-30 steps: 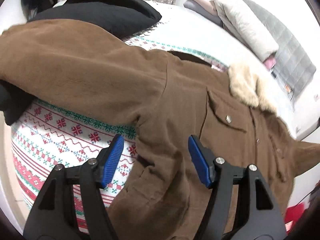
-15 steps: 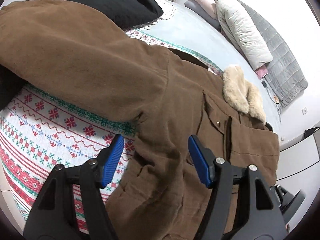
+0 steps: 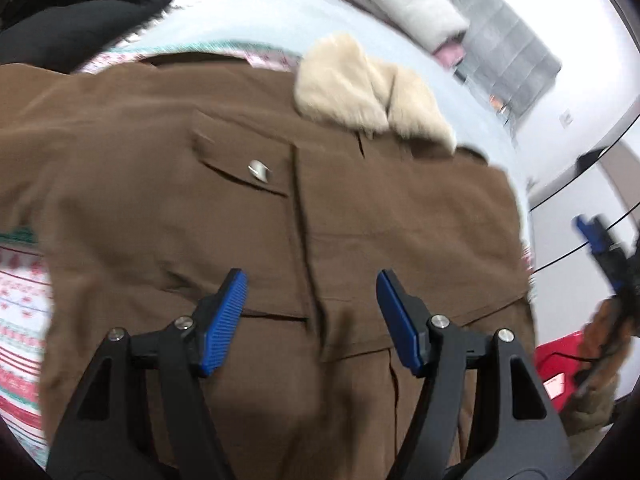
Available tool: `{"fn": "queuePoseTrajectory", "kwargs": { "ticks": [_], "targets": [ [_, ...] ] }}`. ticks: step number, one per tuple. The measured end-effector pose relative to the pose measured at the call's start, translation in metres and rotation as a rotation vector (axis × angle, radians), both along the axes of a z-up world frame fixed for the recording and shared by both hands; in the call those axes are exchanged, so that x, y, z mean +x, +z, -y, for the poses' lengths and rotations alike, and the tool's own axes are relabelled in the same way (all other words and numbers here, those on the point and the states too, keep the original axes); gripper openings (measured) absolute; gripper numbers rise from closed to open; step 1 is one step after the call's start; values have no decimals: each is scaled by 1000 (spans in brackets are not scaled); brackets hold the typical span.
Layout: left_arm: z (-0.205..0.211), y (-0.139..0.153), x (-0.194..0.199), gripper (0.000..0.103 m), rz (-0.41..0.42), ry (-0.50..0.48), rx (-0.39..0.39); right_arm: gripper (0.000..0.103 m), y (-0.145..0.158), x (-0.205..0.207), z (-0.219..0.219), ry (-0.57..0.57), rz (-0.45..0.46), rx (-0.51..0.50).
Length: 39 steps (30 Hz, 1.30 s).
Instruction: Fold large clothes
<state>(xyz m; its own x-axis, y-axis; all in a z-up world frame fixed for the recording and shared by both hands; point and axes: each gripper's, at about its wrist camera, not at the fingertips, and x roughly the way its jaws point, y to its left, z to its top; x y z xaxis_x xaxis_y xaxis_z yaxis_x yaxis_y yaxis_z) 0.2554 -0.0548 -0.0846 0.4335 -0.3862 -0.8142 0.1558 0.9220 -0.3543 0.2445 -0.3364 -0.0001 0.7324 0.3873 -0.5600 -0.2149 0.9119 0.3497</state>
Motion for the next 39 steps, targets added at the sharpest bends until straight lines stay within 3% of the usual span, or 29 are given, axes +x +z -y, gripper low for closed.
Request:
{"fn": "queuePoseTrajectory", "kwargs": {
  "ticks": [2,4,5,6,7,9,14,15,17,20,21,23,24,25,27,31,35,39],
  "targets": [
    [20,-17,5,64,-51,11,15,64,1,-1,13,-31,-10,32],
    [35,-26,7,38,-45,18,44,64,1,-2,24,-53,-25,68],
    [44,-28,8,31,-16,35,116,64,5,-5,33,-69,-26,84],
    [50,-27,7,12,17,42,157,64,7,-8,38,-79,-21,92],
    [53,-24,8,7,55,40,187,64,12,-12,44,-87,-10,99],
    [51,-17,11,5,114,35,178,64,28,-25,57,-104,29,127],
    [54,22,24,5,300,16,253,66,82,-68,88,-149,151,191],
    [51,25,30,5,301,16,251,68,93,-79,94,-158,181,203],
    [46,17,44,6,222,6,225,73,117,-101,105,-180,226,213],
    [39,-26,43,6,87,21,228,79,144,-130,112,-196,254,202],
    [37,-37,37,6,87,14,228,79,153,-141,115,-195,287,207],
    [28,-33,27,7,134,21,211,82,167,-159,119,-188,337,241],
    [23,-32,26,7,120,37,214,82,173,-168,122,-194,347,262],
    [15,-32,29,7,78,57,204,82,179,-176,123,-207,348,277],
    [-9,-28,29,7,-24,67,108,82,188,-196,122,-212,348,300],
    [-52,1,9,7,40,120,132,84,199,-239,112,-179,335,329],
    [-120,32,-15,8,86,237,79,84,216,-281,91,-154,286,264],
    [-183,57,-27,26,136,362,59,84,240,-337,63,-43,316,229]
  ]
}}
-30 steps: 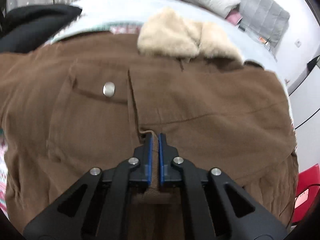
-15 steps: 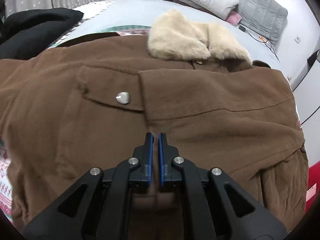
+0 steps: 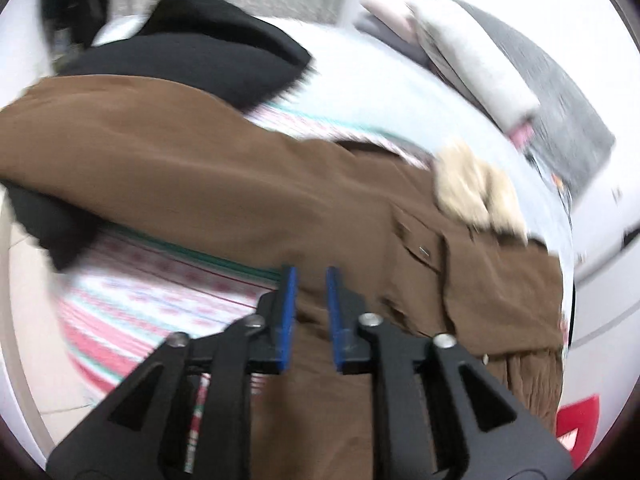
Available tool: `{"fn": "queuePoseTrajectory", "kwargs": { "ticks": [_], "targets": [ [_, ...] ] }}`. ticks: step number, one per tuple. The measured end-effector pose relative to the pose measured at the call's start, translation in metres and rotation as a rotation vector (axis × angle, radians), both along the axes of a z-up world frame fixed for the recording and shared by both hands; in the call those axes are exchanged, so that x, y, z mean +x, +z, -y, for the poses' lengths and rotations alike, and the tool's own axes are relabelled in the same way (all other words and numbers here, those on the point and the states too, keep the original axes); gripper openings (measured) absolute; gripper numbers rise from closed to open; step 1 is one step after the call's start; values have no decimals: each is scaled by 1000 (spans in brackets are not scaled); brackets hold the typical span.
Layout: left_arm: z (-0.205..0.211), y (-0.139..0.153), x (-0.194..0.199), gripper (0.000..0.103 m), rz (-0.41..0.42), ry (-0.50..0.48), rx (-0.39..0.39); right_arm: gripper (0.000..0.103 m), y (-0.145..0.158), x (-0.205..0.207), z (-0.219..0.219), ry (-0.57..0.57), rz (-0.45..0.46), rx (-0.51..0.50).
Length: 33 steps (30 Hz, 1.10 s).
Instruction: Fold large clothes
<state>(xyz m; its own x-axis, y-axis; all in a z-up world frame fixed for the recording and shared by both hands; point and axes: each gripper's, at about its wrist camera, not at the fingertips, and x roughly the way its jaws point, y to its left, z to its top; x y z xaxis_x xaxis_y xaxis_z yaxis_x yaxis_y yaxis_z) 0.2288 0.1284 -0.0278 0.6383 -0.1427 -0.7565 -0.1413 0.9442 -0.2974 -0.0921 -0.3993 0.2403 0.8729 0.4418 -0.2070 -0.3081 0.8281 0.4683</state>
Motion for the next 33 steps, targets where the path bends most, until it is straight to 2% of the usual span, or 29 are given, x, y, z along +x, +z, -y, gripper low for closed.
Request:
{"fn": "queuePoseTrajectory", "kwargs": {
  "ticks": [3,4,5,7,10,12,15,20,24,26,28,29,31,33],
  "targets": [
    [-58,4,-8,44,18,132,-71,88,24,-35,-19,11,16,-57],
    [-74,1,-9,47,18,176,-103,94,31,-43,-24,11,22,-79],
    [-97,0,-12,47,18,235,-140,99,38,-49,-31,8,28,-111],
    [-128,-2,-18,47,29,334,-177,102,44,-54,-47,-6,15,-171],
    [-174,-10,-22,49,44,448,-232,102,26,-30,-76,-9,-52,-238],
    [-192,-17,-21,49,41,493,-266,102,-7,4,-94,11,-111,-261],
    [-220,-23,-20,49,51,569,-305,102,-75,72,-119,-21,-211,-284],
    [-228,-29,-2,56,73,573,-309,102,-184,180,-145,-92,-397,-336],
    [-231,-32,4,57,94,582,-356,102,-238,237,-154,-115,-528,-419],
    [-234,-27,5,58,107,580,-358,102,-253,257,-157,-119,-556,-460],
    [-233,-25,8,58,116,576,-339,102,-264,270,-157,-113,-566,-460],
    [-233,-25,8,55,121,576,-327,102,-271,274,-155,-105,-568,-449],
    [-231,-22,7,17,125,590,-277,102,-282,279,-150,-90,-576,-411],
    [-232,-18,3,13,144,592,-283,102,-298,286,-142,-61,-621,-360]
  ]
}}
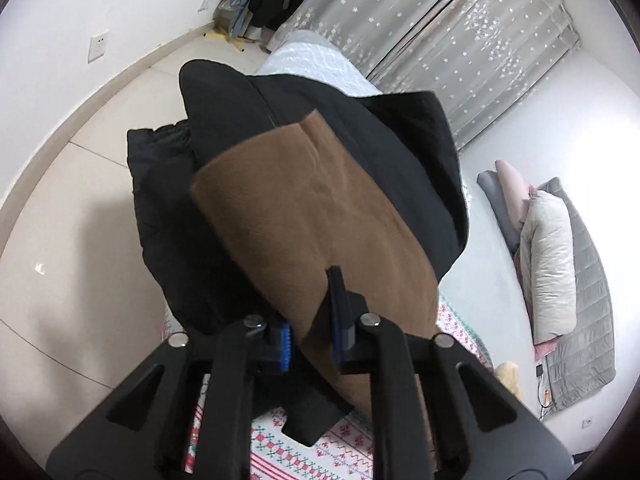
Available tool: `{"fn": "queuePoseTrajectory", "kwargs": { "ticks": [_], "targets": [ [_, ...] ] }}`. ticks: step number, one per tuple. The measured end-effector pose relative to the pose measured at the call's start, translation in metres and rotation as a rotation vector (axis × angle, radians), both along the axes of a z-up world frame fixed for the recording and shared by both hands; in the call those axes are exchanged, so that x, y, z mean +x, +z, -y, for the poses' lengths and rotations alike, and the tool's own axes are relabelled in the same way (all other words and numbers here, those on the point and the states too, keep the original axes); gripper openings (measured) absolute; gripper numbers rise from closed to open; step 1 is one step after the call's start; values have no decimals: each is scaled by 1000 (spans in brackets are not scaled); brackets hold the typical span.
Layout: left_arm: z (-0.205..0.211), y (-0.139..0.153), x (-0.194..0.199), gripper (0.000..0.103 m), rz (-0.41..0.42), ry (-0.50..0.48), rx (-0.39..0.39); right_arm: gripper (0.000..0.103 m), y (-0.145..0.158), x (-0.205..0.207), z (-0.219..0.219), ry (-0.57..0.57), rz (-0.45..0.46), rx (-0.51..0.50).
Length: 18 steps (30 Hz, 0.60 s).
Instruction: Fold large clothes
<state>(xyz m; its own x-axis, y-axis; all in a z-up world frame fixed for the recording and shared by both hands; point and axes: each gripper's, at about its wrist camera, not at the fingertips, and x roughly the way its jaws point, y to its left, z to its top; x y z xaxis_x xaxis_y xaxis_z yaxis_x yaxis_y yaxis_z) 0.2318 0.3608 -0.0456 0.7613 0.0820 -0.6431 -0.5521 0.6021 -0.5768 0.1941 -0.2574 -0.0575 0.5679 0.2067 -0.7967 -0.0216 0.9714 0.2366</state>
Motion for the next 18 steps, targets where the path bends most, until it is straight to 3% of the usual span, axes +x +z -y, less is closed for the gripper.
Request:
{"fn": "queuePoseTrajectory", "kwargs": {
  "ticks": [2,8,11,15,18],
  "targets": [
    [0,6,-6,12,19,12,-9,102,-5,3,5,-8,-44,24],
    [-1,23,-20,10,23,64,-41,102,6,0,21,-28,-12,51],
    [12,44,-28,5,43,69,60,102,2,5,22,-22,-15,19],
    [36,68,-31,4,89,49,235,102,-18,32,18,-31,-64,-120],
    [33,62,-27,4,109,32,223,102,-19,46,25,-64,-51,-92]
  ]
}}
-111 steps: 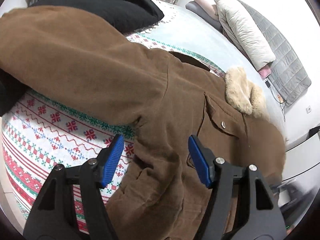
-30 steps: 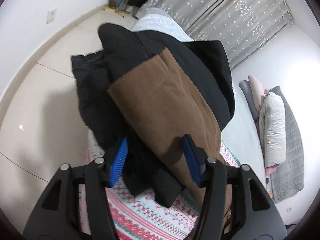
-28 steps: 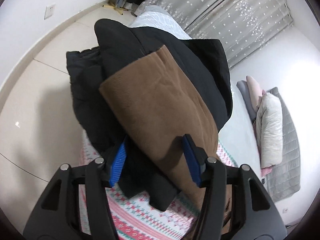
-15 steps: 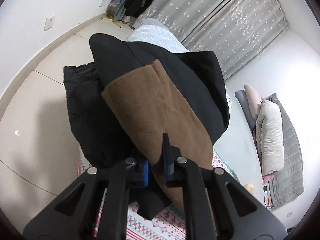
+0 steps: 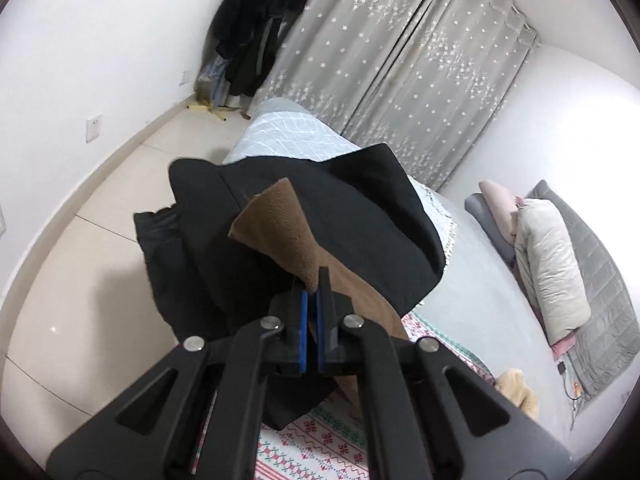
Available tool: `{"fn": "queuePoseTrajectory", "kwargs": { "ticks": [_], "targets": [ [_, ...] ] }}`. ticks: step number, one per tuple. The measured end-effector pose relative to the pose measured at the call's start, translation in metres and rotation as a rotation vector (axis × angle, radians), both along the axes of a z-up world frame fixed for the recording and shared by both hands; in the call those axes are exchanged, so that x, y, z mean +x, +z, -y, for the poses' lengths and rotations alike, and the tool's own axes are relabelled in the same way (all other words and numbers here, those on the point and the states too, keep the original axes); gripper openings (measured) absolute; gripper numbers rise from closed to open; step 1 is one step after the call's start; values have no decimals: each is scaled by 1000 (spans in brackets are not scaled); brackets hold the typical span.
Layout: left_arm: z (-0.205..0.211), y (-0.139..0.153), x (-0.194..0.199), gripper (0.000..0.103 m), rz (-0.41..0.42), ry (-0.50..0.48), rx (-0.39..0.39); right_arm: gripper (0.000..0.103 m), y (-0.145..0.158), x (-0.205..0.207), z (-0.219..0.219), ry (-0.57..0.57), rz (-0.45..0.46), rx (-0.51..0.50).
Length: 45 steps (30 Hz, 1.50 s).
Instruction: Fold large clothes
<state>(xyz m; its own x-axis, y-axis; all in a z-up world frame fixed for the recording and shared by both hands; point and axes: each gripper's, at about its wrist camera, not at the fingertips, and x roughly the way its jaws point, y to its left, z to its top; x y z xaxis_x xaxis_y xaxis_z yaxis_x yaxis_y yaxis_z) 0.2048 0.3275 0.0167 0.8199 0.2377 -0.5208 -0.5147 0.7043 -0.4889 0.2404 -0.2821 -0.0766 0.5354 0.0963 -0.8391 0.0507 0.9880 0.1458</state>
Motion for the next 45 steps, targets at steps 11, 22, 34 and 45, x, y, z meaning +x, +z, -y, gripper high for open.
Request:
{"fn": "queuePoseTrajectory", "kwargs": {
  "ticks": [11,22,34,45],
  "targets": [
    [-2,14,-5,4,156,-97,-20,103,-26,34,-20,80,-62,-19],
    [60,66,-13,4,320,-238,221,103,-23,34,-14,41,-96,68],
    [326,81,21,11,286,-914,413,103,-27,24,81,-197,-104,368],
    [341,19,23,24,125,-1169,286,103,-17,14,98,-173,-53,396]
  ]
}}
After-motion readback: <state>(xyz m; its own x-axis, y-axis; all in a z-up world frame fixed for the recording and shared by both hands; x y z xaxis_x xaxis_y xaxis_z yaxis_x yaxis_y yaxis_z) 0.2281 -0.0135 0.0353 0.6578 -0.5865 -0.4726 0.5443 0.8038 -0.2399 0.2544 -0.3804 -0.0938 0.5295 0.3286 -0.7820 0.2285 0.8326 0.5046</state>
